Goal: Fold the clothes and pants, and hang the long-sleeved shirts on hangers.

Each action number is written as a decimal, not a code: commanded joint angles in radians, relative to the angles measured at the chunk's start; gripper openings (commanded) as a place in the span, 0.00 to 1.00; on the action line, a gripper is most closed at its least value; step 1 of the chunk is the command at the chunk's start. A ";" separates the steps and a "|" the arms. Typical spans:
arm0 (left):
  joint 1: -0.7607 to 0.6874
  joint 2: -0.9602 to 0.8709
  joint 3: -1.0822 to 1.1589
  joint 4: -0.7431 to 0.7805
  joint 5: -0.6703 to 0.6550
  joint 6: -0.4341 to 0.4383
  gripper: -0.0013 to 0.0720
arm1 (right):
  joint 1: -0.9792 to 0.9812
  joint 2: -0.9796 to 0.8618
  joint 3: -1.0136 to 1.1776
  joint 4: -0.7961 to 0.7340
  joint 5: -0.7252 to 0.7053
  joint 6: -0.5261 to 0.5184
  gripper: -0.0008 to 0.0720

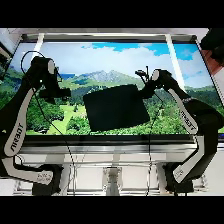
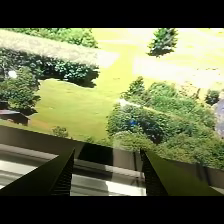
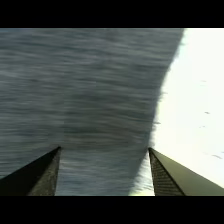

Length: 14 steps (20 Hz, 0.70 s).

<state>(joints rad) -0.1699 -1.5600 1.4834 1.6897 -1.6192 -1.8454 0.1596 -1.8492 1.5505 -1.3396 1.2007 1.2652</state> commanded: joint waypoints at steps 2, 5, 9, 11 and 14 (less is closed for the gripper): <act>0.006 -0.001 -0.019 0.005 0.025 0.020 0.66 | -0.018 0.001 0.058 -0.011 0.038 -0.002 0.84; 0.004 -0.001 -0.019 0.005 0.034 0.020 0.66 | -0.007 -0.013 0.060 0.026 0.042 -0.003 0.83; 0.002 -0.002 -0.019 0.000 0.033 0.020 0.66 | 0.051 -0.034 0.060 0.049 0.036 -0.003 0.83; 0.002 -0.013 -0.019 -0.048 0.032 0.020 0.66 | 0.072 -0.042 0.060 0.048 0.035 0.002 0.83; 0.002 -0.044 -0.019 -0.146 0.030 0.020 0.66 | 0.077 -0.042 0.060 0.038 0.035 0.029 0.70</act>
<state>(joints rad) -0.1680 -1.5833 1.4643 1.6306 -1.5875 -1.8248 0.2230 -1.8870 1.6100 -1.3006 1.2350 1.2694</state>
